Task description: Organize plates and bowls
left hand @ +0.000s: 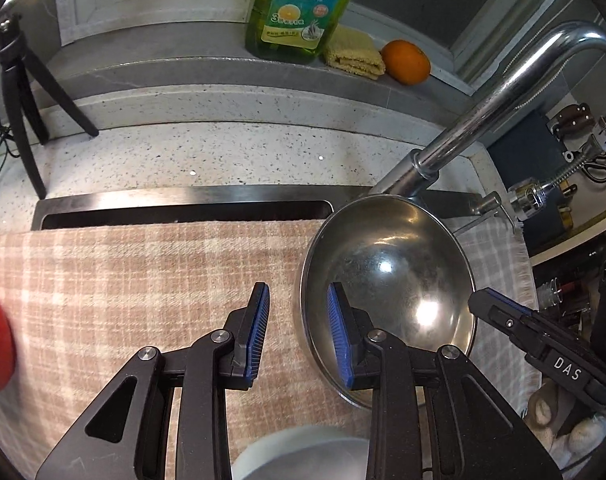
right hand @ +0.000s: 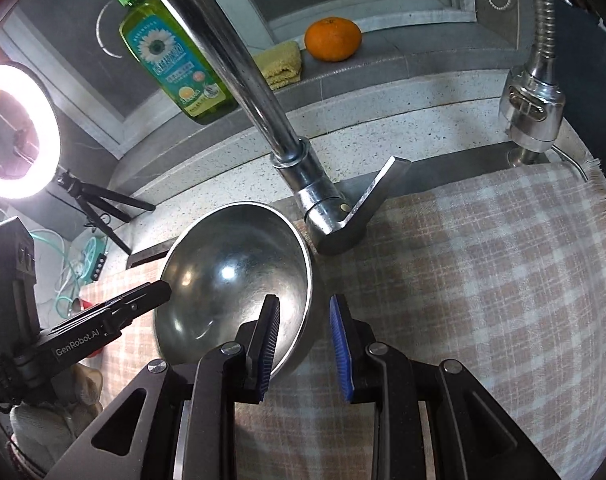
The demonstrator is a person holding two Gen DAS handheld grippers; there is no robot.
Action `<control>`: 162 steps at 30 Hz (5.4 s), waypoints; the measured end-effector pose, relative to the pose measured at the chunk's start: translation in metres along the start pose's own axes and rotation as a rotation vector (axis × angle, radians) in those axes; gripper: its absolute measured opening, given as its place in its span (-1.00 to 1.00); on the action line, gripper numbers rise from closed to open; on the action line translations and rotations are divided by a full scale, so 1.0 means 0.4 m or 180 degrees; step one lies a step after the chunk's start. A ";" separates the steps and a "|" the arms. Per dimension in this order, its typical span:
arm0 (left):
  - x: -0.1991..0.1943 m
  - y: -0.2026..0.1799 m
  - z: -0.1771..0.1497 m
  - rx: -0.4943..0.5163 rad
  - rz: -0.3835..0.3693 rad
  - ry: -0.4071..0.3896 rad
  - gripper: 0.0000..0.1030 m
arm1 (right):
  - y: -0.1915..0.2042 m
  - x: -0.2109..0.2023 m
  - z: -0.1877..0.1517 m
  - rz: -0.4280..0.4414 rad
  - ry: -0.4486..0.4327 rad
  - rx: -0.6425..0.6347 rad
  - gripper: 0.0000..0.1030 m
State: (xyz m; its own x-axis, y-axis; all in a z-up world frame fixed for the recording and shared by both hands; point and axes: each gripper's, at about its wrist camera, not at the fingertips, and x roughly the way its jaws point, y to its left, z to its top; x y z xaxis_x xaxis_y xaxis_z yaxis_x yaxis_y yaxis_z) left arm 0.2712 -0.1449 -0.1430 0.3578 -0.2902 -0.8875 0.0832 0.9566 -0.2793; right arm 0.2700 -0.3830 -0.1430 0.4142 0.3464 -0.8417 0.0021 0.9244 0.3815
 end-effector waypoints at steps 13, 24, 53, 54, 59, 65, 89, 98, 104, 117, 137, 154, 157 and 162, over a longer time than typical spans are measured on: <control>0.050 0.007 0.016 0.0008 -0.0040 0.0125 -0.80 | -0.015 0.062 0.008 0.0003 0.0178 0.0101 -0.69; 0.034 -0.011 -0.002 0.0076 -0.0009 0.0101 -0.84 | -0.011 0.056 0.003 -0.0071 0.0164 0.0143 -0.79; -0.107 -0.154 -0.231 0.0246 -0.0184 -0.0036 -0.82 | -0.100 -0.144 -0.184 -0.0045 0.0310 0.0263 -0.81; -0.106 -0.155 -0.240 0.0245 -0.0188 -0.0020 -0.82 | -0.104 -0.145 -0.198 -0.0044 0.0338 0.0270 -0.81; -0.105 -0.170 -0.289 0.0278 -0.0156 0.0017 -0.81 | -0.119 -0.142 -0.253 -0.0078 0.0457 0.0269 -0.81; -0.110 -0.174 -0.318 0.0343 -0.0132 0.0062 -0.80 | -0.130 -0.138 -0.311 -0.0044 0.0629 0.0268 -0.81; -0.132 -0.148 -0.305 0.0340 -0.0097 0.0005 -0.72 | -0.147 -0.127 -0.337 0.0179 0.0790 0.0294 -0.76; -0.222 -0.087 -0.291 0.0220 -0.0120 -0.0268 -0.72 | -0.159 -0.129 -0.320 0.0144 0.0709 0.0293 -0.75; -0.265 -0.037 -0.336 0.0072 -0.0135 -0.0341 -0.72 | -0.154 -0.154 -0.306 0.0132 0.0585 0.0218 -0.74; -0.373 0.113 -0.422 -0.0424 0.0058 -0.0584 -0.72 | -0.067 -0.165 -0.247 -0.0112 0.0384 -0.0103 -0.56; -0.554 0.495 -0.417 -0.1221 0.0368 -0.1031 -0.72 | 0.331 -0.222 -0.132 0.0837 0.0042 -0.0649 -0.56; -0.428 0.704 -0.307 -0.1456 0.0372 -0.0675 -0.72 | 0.733 0.077 -0.117 0.0862 0.0651 -0.1206 -0.56; -0.395 0.726 -0.286 -0.1464 0.0373 -0.0595 -0.72 | 0.764 0.148 -0.119 0.0814 0.0763 -0.1227 -0.56; -0.354 0.754 -0.259 -0.1483 0.0430 -0.0495 -0.72 | 0.801 0.258 -0.126 0.0759 0.0954 -0.1167 -0.56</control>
State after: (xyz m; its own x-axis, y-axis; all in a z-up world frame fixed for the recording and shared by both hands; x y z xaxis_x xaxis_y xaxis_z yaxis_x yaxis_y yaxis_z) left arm 0.1492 0.1819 -0.1396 0.4740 -0.1233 -0.8718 -0.3845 0.8617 -0.3310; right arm 0.2676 -0.0429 -0.1268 0.0859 0.5347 -0.8406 -0.4010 0.7910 0.4621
